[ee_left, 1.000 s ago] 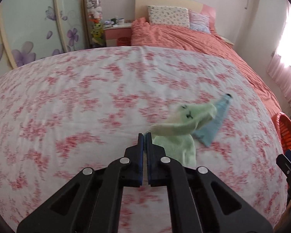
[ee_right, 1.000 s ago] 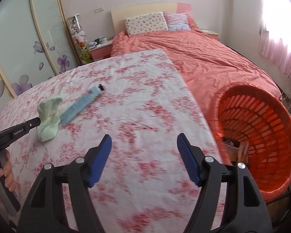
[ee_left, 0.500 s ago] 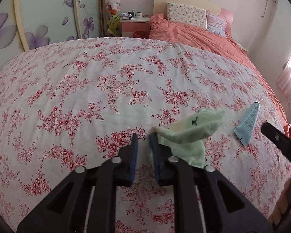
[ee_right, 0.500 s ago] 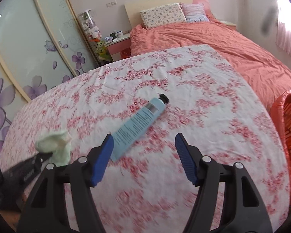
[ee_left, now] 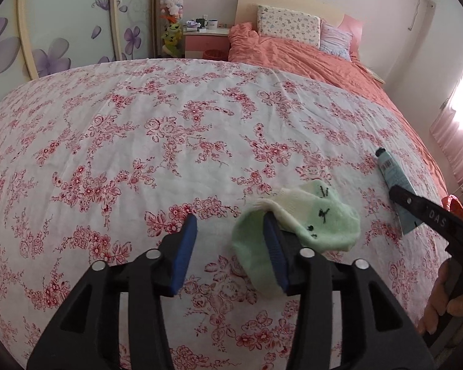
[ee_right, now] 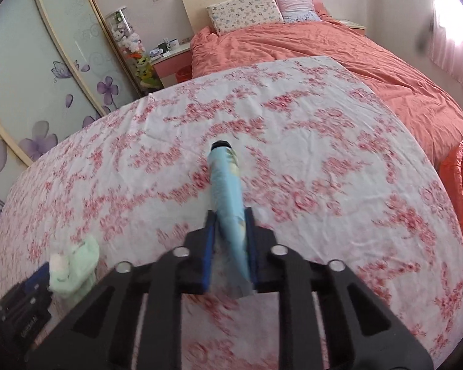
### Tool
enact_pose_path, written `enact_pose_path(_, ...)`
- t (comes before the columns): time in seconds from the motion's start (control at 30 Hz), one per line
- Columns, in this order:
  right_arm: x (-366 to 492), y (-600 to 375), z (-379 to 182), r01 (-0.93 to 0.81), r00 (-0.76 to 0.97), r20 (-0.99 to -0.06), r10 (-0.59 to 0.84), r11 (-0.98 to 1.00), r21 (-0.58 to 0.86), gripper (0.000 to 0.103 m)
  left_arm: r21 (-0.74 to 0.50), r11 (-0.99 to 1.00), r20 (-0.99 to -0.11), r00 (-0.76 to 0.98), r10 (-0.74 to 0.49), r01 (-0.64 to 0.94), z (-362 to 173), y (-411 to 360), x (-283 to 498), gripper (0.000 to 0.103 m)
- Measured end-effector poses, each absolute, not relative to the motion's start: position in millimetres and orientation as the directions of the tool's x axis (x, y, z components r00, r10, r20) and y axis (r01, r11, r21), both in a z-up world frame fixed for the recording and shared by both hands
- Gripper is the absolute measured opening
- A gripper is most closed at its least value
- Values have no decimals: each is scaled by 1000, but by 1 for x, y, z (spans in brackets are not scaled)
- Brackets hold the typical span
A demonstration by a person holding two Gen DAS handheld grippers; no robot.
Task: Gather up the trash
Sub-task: 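Grasp the light-blue tube with right tool while left tool holds the mint sock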
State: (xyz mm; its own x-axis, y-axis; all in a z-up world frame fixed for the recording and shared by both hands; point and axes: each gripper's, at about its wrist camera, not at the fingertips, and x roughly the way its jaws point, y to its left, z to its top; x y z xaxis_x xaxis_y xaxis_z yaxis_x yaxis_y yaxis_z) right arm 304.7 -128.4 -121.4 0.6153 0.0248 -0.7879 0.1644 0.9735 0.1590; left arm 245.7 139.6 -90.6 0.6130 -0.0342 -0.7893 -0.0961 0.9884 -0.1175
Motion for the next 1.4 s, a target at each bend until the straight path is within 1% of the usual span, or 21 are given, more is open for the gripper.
enact_pose_path(0.1, 289, -138, -121, 157, 617, -787, -10, 982, 110, 17, -138, 988, -784, 618, -62, -76, -90, 135, 243, 49)
enact_pose_path(0.17, 278, -146, -120, 158, 614, -789, -27, 983, 89, 17, -156, 986, -774, 627, -84, -62, -88, 133, 239, 54)
enact_pose_path(0.23, 270, -154, -119, 161, 613, -790, -16, 982, 104, 17, -162, 986, -766, 636, -92, -52, -85, 130, 236, 60)
enact_pose_path(0.37, 266, -159, -120, 160, 617, -787, -11, 981, 111, 19, -155, 987, -753, 652, -93, -38, -81, 124, 236, 68)
enact_pose_path(0.53, 265, -155, -121, 149, 625, -780, -26, 985, 86, 19, -194, 981, -723, 677, -136, -10, -76, 119, 232, 81)
enact_pose_path(0.7, 264, -155, -121, 149, 627, -779, -12, 983, 105, 20, -184, 983, -719, 679, -149, 21, -78, 114, 224, 81)
enact_pose_path(0.87, 263, -154, -120, 146, 624, -781, -21, 985, 90, 21, -175, 984, -725, 673, -148, 28, -80, 110, 214, 82)
enact_pose_path(0.9, 263, -154, -120, 144, 624, -781, -22, 986, 88, 22, -165, 986, -726, 672, -142, 29, -81, 110, 211, 83)
enact_pose_path(1.0, 264, -154, -120, 141, 623, -782, -23, 987, 83, 23, -130, 991, -729, 675, -117, 31, -81, 107, 208, 84)
enact_pose_path(1.2, 265, -153, -121, 139, 623, -782, -22, 987, 83, 24, -107, 994, -730, 678, -81, 3, -78, 96, 234, 84)
enact_pose_path(1.4, 265, -153, -121, 136, 624, -781, -18, 987, 86, 25, -38, 999, -762, 647, -26, -4, -89, 87, 255, 84)
